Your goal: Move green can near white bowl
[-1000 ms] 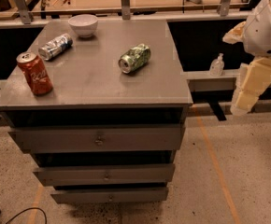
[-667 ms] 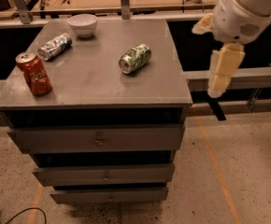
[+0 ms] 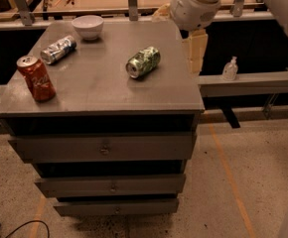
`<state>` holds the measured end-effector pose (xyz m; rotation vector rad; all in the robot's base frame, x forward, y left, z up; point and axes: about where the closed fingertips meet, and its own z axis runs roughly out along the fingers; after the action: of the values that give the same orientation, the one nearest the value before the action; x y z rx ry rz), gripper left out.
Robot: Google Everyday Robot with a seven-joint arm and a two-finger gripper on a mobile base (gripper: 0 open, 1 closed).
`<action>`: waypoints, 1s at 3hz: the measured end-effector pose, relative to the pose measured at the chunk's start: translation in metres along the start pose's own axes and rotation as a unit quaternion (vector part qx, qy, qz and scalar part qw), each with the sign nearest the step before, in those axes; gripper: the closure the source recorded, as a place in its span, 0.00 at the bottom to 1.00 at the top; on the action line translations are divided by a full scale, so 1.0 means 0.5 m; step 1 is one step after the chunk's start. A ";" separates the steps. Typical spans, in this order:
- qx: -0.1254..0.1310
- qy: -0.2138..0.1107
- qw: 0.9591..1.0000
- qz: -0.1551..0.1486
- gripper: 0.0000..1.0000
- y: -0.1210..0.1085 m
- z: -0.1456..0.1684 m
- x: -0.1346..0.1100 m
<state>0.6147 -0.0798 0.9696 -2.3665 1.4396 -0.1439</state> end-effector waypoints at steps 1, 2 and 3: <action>-0.008 0.034 0.993 -0.114 0.00 -0.057 0.082 -0.008; -0.007 0.041 0.989 -0.144 0.00 -0.060 0.082 -0.001; -0.007 0.041 0.989 -0.143 0.00 -0.061 0.083 -0.002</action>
Offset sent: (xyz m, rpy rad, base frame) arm 0.0280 0.0226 -0.0225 -0.1041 -0.0616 0.1576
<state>0.6509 -0.0559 0.9421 -2.5942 1.1296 -0.3080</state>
